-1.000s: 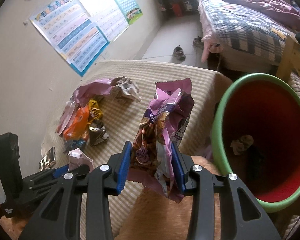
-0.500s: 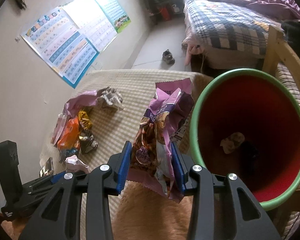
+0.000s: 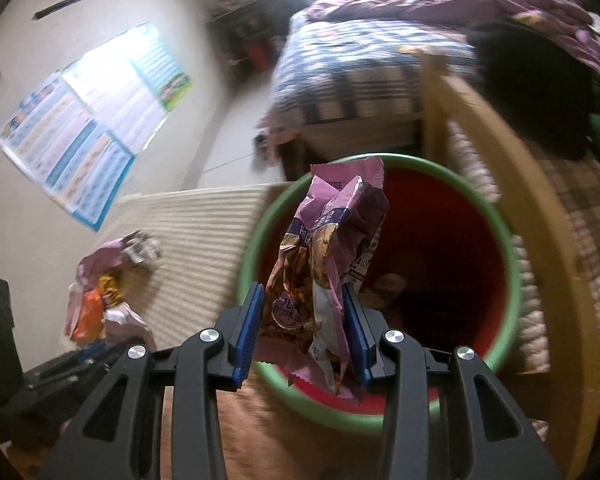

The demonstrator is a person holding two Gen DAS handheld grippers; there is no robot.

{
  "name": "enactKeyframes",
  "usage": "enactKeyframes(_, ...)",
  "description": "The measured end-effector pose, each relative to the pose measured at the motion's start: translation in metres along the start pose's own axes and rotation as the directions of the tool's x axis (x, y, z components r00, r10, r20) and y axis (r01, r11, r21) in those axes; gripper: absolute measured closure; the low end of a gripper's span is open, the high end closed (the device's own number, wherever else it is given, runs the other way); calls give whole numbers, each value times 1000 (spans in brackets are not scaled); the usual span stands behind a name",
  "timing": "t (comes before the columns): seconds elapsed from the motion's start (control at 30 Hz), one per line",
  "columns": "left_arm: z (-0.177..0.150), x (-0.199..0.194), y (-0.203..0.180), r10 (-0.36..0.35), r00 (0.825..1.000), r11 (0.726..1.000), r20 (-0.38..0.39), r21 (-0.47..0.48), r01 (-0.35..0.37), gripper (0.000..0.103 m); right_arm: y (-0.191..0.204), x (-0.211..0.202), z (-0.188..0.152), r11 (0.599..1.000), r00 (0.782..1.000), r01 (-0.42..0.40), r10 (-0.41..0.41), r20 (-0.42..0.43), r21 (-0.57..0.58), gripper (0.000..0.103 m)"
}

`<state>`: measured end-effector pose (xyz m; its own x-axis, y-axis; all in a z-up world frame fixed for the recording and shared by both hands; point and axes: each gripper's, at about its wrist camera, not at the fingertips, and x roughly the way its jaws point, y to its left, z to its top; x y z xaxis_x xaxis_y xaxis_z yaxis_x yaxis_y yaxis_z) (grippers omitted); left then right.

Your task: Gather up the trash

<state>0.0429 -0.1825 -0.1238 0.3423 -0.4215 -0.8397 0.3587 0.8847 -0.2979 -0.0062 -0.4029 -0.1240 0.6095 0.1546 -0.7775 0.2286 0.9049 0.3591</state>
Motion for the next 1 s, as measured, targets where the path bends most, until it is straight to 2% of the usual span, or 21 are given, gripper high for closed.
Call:
enactKeyframes(0.2, 17, 18, -43, -55, 998, 995, -15, 81, 56, 67, -32, -6, -1, 997, 998, 60, -60, 0, 47, 65)
enactKeyframes(0.47, 25, 31, -75, -66, 997, 987, -31, 147, 70, 67, -38, -7, -3, 995, 996, 93, -93, -4, 47, 64)
enactKeyframes(0.53, 24, 31, -77, -68, 997, 986, -31, 153, 72, 62, -38, -6, -3, 994, 995, 99, -98, -6, 45, 63)
enactKeyframes(0.57, 24, 31, -78, -70, 997, 985, -32, 155, 74, 48, -37, -5, -3, 993, 994, 106, -105, -6, 45, 62)
enactKeyframes(0.6, 24, 31, -78, -63, 998, 986, -27, 155, 66, 26, -37, -4, -3, 993, 994, 111, -111, -6, 47, 60)
enactKeyframes(0.67, 23, 27, -75, -63, 998, 987, 1, 151, 62, 24, -38, -4, -4, 992, 994, 110, -110, -9, 57, 54)
enactKeyframes(0.77, 22, 23, -63, -55, 998, 990, 1, 127, 55, 24, -39, -4, -4, 990, 992, 125, -125, -8, 60, 46)
enactKeyframes(0.9, 19, 12, -37, -39, 999, 997, 23, 69, 37, 24, -37, -4, -4, 989, 991, 134, -134, -5, 60, 44)
enactKeyframes(1.0, 13, -2, -7, 2, 999, 1000, 48, 21, -3, 24, -32, -5, -3, 989, 991, 136, -136, 3, 53, 44)
